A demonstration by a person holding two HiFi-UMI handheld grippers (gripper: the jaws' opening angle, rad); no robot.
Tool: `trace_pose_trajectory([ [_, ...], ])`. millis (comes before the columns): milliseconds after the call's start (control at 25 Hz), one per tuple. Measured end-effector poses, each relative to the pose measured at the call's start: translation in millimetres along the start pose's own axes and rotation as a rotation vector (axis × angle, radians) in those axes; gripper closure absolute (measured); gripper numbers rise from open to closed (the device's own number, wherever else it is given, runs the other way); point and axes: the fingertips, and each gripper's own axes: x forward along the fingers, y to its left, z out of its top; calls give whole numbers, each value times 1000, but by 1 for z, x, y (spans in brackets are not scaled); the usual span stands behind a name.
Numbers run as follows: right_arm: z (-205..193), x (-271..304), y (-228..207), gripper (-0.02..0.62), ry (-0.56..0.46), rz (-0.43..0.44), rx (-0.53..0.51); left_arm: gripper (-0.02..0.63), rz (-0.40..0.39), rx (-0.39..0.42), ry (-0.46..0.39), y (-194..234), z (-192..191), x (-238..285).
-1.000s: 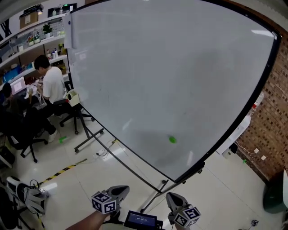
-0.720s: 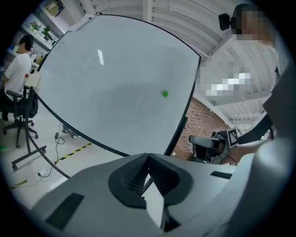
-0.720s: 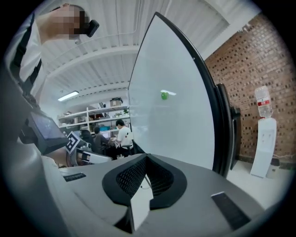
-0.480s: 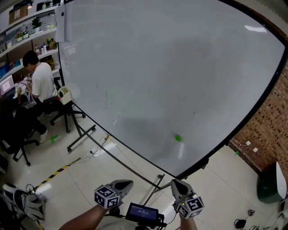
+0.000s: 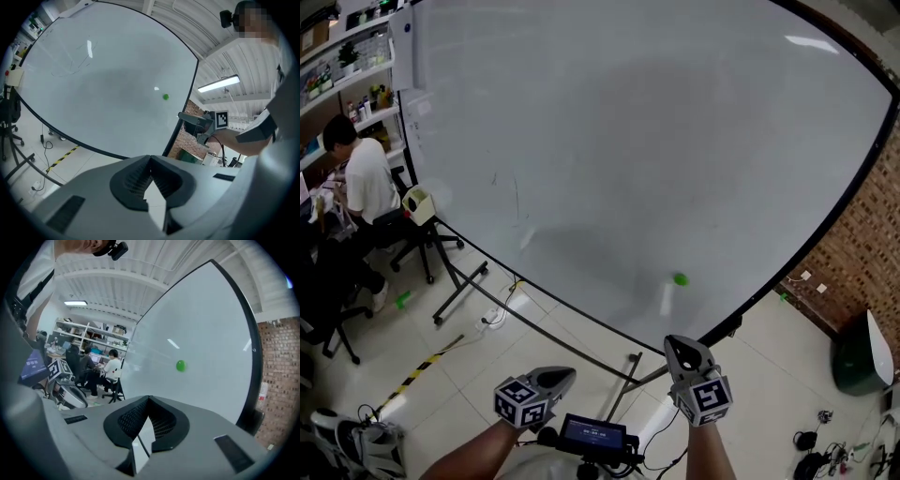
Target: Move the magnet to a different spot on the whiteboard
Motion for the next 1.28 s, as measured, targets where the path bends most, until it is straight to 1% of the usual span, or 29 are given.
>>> trace_pose_trajectory([
  [160, 20, 20, 5, 565, 13, -21, -89, 575, -22, 17, -14, 17, 14, -5],
  [360, 39, 36, -4, 565, 51, -89, -201, 575, -53, 34, -20, 23, 24, -12],
  [480, 46, 44, -14, 563, 81, -133, -273, 575, -59, 35, -20, 30, 28, -13],
  [640, 54, 53, -31, 560, 103, -222, -356, 575, -67, 40, -14, 40, 34, -11],
  [800, 65, 57, -37, 558, 116, -315, -457, 575, -73, 43, -8, 49, 36, -10],
  [840, 66, 59, -38, 552, 120, -334, -485, 575, -75, 45, -6, 51, 37, -9],
  [920, 67, 62, -42, 514, 137, -362, -530, 575, -83, 52, -2, 55, 40, -6],
  [1040, 65, 67, -47, 489, 169, -398, -571, 575, -88, 64, 2, 63, 46, -3],
  [1280, 61, 75, -53, 420, 209, -451, -690, 575, -94, 65, -2, 77, 57, 1],
])
